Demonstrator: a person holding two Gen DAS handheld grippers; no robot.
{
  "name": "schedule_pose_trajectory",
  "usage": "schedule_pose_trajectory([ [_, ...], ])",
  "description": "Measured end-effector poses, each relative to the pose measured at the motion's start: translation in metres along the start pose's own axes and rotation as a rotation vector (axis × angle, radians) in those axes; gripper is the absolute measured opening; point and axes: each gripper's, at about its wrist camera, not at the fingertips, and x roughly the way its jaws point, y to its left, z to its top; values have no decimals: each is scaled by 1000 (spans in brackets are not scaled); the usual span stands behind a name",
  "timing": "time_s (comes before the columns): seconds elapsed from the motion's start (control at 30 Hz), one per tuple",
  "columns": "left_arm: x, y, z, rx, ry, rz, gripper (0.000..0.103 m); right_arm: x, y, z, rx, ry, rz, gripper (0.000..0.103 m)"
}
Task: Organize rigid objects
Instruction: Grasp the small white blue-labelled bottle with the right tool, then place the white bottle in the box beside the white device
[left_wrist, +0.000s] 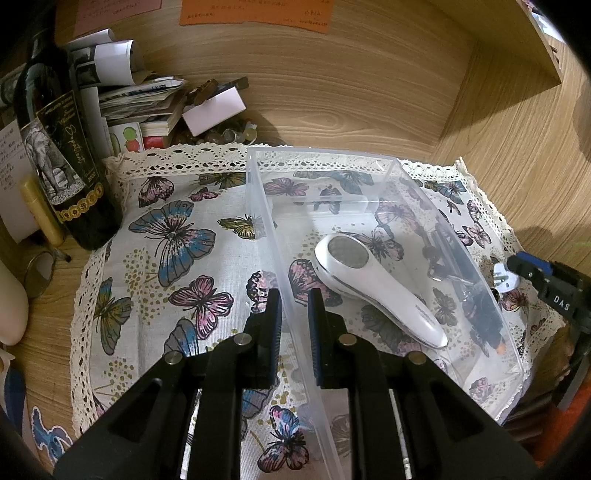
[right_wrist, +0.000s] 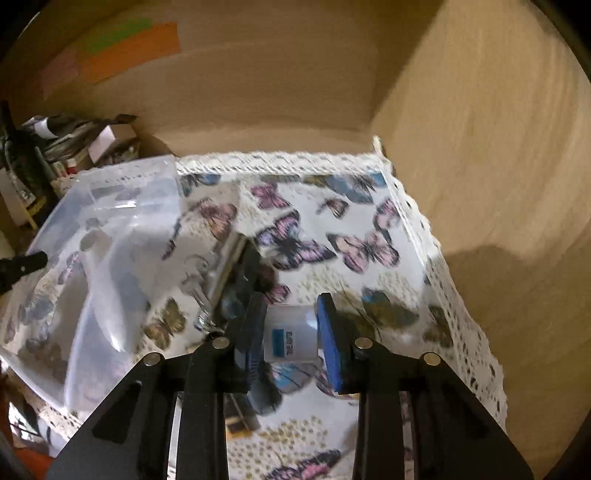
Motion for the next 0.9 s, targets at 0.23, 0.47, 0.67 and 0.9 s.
schedule_pose_trajectory([
  [0.23, 0, 0, 0, -2, 0, 0, 14, -12, 32, 23, -74, -73, 56, 26],
  [0.47, 0, -1, 1, -3, -1, -1, 14, -29, 65, 46, -150, -160, 112, 26],
  [0.67, 0, -1, 1, -4, -1, -1, 14, -33, 95, 58, -214, -192, 169, 26],
  [0.9, 0, -1, 1, -6, -1, -1, 14, -10, 120, 58, -260, -132, 213, 26],
])
